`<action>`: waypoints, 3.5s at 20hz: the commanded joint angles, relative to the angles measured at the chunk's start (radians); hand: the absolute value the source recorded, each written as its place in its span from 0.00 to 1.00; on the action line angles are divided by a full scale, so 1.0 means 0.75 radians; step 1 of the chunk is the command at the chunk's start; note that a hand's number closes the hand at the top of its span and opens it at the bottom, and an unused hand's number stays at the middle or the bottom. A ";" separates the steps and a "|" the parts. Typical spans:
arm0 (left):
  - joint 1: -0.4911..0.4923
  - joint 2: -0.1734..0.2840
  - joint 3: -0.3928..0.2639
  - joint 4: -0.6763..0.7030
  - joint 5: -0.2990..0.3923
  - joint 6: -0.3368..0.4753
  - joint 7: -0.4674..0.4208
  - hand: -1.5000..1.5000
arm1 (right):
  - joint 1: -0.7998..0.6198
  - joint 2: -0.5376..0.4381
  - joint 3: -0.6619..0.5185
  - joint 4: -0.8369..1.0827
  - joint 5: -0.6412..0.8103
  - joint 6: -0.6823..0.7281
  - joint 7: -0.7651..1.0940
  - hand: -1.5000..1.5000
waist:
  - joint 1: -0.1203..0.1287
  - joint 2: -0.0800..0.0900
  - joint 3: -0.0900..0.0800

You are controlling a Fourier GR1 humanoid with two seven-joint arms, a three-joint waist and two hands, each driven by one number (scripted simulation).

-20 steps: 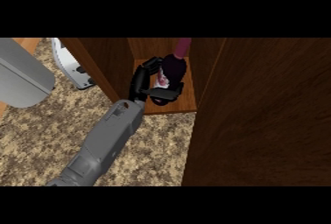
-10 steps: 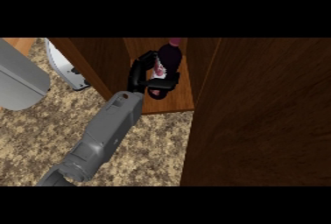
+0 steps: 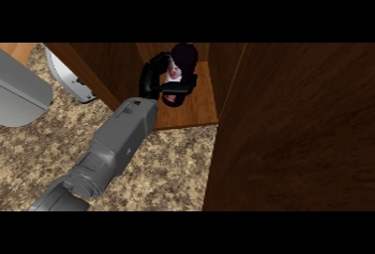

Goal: Pick up the wine, place it into the cabinet and close the cabinet

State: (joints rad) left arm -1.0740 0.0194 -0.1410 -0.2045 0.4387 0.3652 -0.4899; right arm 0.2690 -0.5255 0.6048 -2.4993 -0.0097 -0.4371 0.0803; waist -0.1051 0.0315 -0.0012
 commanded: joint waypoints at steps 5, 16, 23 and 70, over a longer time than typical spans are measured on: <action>-0.072 0.060 -0.006 0.103 -0.050 0.039 -0.055 0.00 | 0.082 -0.033 0.012 -0.205 -0.076 0.031 0.048 0.00 | -0.021 0.002 -0.001; -0.122 0.057 -0.004 0.185 -0.081 0.211 -0.093 0.00 | 0.085 -0.011 0.026 -0.160 -0.091 0.075 -0.041 0.00 | -0.034 0.012 0.000; -0.160 0.064 0.049 0.125 -0.034 -0.002 -0.132 0.00 | 0.088 0.000 0.036 -0.148 -0.080 0.069 -0.028 0.00 | -0.025 0.010 -0.003; 0.703 -0.002 -0.320 -0.959 0.212 -0.390 0.010 0.00 | 0.247 -0.101 -0.137 -0.254 -0.078 -0.004 0.025 0.00 | 0.178 -0.071 0.002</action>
State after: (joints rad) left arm -0.6965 0.0037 -0.3287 -0.7813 0.6126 0.0663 -0.4997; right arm 0.4040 -0.5831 0.5254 -2.5155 -0.0251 -0.4366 0.0397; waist 0.0101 -0.0211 -0.0003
